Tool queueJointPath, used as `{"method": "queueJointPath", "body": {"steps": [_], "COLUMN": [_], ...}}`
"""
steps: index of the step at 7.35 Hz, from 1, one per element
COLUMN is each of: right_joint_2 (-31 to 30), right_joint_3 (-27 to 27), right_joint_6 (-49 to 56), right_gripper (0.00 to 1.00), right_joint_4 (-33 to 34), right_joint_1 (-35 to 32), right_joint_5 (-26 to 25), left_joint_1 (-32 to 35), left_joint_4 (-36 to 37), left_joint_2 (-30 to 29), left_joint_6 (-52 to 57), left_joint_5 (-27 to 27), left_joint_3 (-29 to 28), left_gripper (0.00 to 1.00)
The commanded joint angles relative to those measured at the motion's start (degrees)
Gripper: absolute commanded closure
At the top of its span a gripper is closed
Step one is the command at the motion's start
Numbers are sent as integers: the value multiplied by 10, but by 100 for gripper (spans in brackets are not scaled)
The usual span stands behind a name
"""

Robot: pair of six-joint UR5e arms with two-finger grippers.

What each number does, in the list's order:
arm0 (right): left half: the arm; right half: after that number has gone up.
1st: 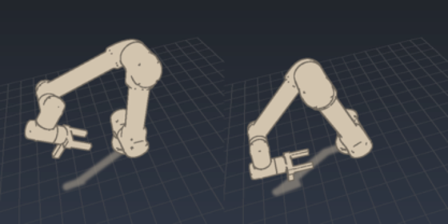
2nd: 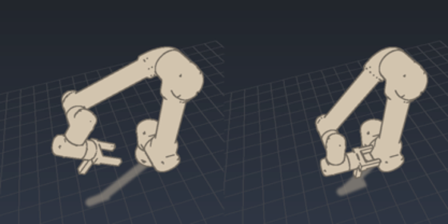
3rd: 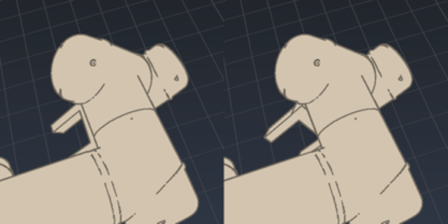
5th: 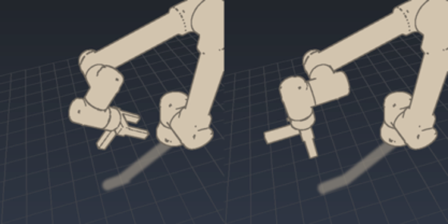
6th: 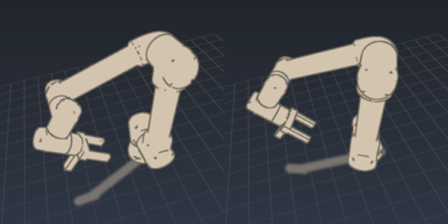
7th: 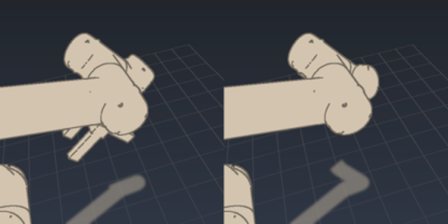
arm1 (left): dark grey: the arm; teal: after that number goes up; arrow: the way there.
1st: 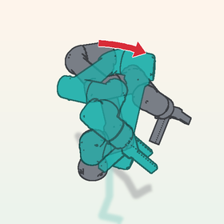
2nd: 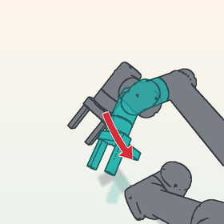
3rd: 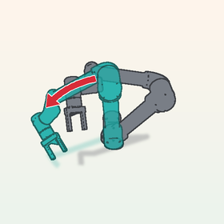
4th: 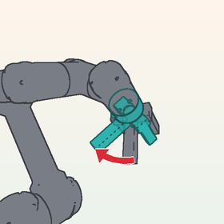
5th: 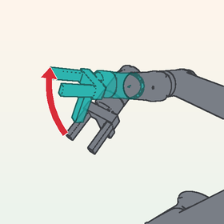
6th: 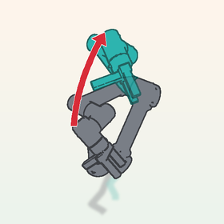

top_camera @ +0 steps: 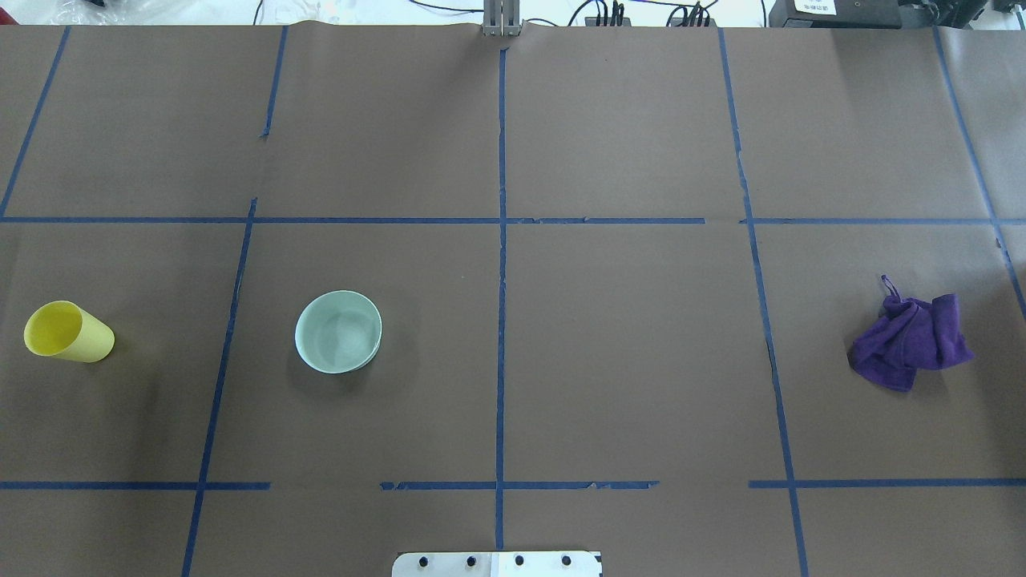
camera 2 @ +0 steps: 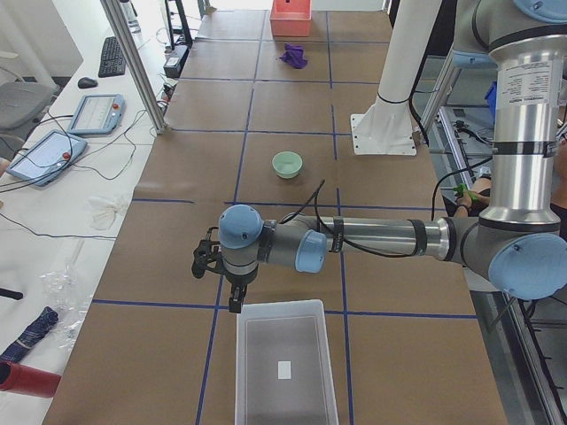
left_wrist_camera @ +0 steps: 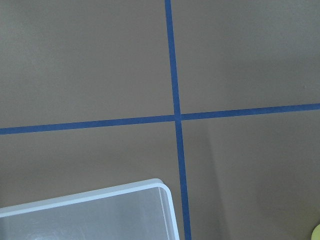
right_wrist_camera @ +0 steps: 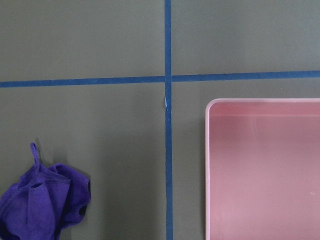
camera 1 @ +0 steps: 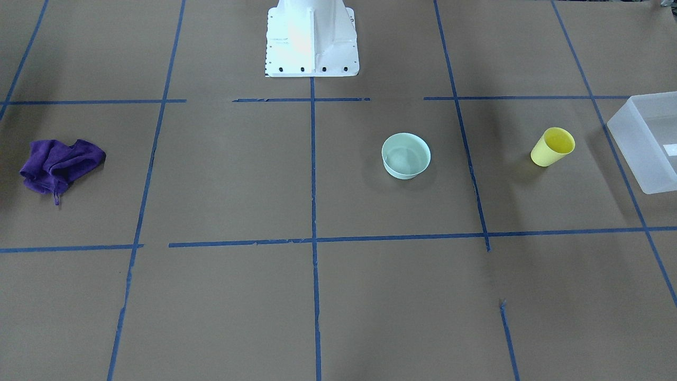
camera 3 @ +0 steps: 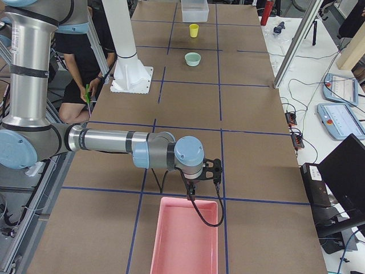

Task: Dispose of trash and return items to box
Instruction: 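Move the left gripper down onto the yellow cup and grasp it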

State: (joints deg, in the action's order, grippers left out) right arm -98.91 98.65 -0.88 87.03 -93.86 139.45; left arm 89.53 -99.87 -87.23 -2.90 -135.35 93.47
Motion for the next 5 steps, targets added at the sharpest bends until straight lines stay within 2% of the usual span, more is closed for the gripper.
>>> {"method": "queueJointPath", "body": {"steps": [1,4,5], "right_joint_2": [5,8,8], "right_joint_3": [3,15,18], "right_joint_6": [-4,-5,-6], "right_gripper": [0,0,0], "right_joint_4": [1,-3,-2], "right_joint_1": [0,0,1], "right_joint_5": [1,0,0], "left_joint_1": [-1,-25,-61], "left_joint_4": [-3,-11,-61], "left_joint_2": [-2,-10,-6], "left_joint_6": [-1,-39,-115], "left_joint_5": [0,-1,-1], "left_joint_3": [2,64,69], "left_gripper": [0,0,0]}}
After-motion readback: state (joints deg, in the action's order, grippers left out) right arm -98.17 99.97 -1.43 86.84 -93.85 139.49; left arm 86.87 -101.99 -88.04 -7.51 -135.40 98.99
